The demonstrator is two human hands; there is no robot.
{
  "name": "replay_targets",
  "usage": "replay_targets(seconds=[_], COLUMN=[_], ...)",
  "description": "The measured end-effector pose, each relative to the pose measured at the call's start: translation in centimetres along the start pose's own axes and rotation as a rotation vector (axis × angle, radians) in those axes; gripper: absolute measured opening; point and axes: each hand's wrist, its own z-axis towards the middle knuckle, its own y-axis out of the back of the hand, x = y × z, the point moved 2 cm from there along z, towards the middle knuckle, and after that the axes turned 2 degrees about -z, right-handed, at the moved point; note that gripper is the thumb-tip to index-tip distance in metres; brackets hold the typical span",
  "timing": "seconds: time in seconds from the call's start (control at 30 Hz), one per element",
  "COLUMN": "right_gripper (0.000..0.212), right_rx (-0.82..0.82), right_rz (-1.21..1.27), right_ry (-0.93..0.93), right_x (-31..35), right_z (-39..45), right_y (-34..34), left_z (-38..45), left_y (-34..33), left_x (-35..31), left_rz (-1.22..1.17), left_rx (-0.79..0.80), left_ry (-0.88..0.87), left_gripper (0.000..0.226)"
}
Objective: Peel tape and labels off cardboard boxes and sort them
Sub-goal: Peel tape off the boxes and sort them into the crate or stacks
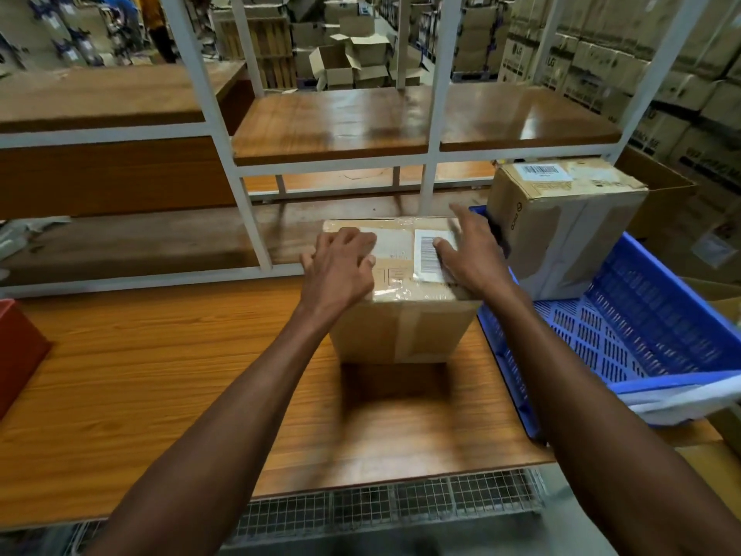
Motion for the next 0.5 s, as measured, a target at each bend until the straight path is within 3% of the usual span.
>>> replay_targets(seconds=[0.13, 0.27, 0.5], right_gripper=[0.04, 0.063, 0.056], right_rx=[0.141, 0.352, 0.402], right_rz=[-0.307, -0.458, -0.493], right_ry=[0.108, 0.157, 0.164], right_x=[1.5, 2.8, 3.1], right_z=[2.3, 4.1, 6.6], right_y=[-0.9, -1.8, -2.1], left_z=[1.9, 3.8, 2.6], left_y=[-0.2, -0.3, -1.0], left_x=[0.6, 1.8, -0.8], left_rz=[0.028, 0.013, 0.043], left_rx=[0.098, 0.225, 0.056], left_ry=[0.033, 0.072, 0.022], left_gripper=[0.049, 0.051, 0.036])
